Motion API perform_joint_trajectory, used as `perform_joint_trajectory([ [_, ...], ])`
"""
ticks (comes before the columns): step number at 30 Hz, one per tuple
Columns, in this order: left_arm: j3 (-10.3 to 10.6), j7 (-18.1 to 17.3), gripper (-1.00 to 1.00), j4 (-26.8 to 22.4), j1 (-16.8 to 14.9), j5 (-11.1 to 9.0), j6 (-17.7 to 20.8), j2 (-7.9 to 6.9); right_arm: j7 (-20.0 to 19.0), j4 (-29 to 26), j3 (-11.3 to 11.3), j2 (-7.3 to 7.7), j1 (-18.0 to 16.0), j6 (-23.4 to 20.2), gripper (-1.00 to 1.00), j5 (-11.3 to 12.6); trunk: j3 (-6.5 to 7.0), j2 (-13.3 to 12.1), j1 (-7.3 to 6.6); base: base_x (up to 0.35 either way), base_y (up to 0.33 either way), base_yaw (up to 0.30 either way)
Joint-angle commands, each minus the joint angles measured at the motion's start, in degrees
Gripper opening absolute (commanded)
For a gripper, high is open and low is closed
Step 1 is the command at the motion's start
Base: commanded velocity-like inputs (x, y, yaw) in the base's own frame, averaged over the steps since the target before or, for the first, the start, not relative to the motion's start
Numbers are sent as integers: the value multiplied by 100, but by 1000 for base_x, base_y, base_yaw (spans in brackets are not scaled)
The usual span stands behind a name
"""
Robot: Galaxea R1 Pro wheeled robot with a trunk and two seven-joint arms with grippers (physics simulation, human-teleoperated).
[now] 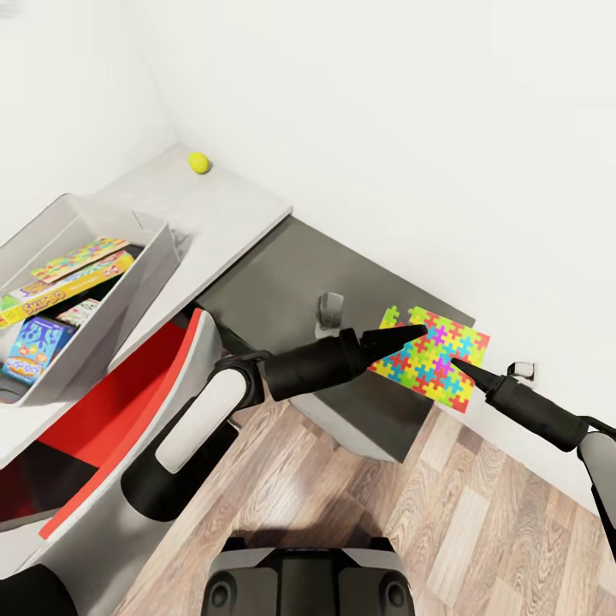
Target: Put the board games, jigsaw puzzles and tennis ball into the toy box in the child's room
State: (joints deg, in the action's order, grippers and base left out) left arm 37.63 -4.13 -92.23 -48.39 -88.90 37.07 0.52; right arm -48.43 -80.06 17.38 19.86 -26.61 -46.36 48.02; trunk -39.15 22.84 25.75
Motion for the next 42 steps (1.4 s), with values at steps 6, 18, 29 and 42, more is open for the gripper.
perform_joint_trajectory([
  [6,-1,-114,100,3,-3,-15,27,26,52,0,3,-2,-2,-24,-100,-9,50,8,4,0,0,0],
  [18,-1,-323,100,3,-3,-38,124,38,211,-1,3,-1,-2,-25,-100,17,161,8,4,0,0,0],
  [29,-1,-331,100,3,-3,-40,148,132,227,-1,14,2,-2,-31,-100,28,263,8,4,0,0,0],
  [42,5,-321,100,3,-8,-37,155,157,228,-1,20,9,-4,-33,-100,32,384,8,4,0,0,0],
])
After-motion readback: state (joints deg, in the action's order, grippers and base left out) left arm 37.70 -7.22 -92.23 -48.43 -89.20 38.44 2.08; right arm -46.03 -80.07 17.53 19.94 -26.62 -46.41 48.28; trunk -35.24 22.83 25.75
